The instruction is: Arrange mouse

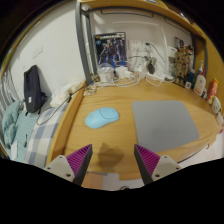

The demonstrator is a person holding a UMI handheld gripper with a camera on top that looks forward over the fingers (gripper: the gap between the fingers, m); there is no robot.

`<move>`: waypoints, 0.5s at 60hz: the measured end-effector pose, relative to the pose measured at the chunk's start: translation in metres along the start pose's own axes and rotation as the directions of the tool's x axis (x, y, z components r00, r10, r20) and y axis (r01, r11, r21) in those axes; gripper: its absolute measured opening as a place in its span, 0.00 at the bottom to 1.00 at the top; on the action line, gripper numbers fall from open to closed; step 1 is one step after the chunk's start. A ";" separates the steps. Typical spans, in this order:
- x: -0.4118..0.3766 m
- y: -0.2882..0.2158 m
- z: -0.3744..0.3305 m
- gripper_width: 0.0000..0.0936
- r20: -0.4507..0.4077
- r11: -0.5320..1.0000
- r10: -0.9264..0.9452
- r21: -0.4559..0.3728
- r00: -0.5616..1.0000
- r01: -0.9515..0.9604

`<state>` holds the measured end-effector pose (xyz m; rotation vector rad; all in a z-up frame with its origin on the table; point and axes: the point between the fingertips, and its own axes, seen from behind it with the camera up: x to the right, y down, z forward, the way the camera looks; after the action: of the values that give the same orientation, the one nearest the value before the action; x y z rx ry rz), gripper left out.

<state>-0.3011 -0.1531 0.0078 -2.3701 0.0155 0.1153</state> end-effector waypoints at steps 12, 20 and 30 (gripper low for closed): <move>-0.040 -0.029 0.060 0.89 0.021 1.000 0.020 -0.003 1.000 -0.020; -0.054 -0.056 0.084 0.90 0.023 1.000 0.021 0.009 1.000 -0.021; -0.063 -0.082 0.110 0.88 0.023 0.999 0.027 0.024 0.999 -0.027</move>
<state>-0.3687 -0.0192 -0.0088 -2.3449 0.0375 0.1539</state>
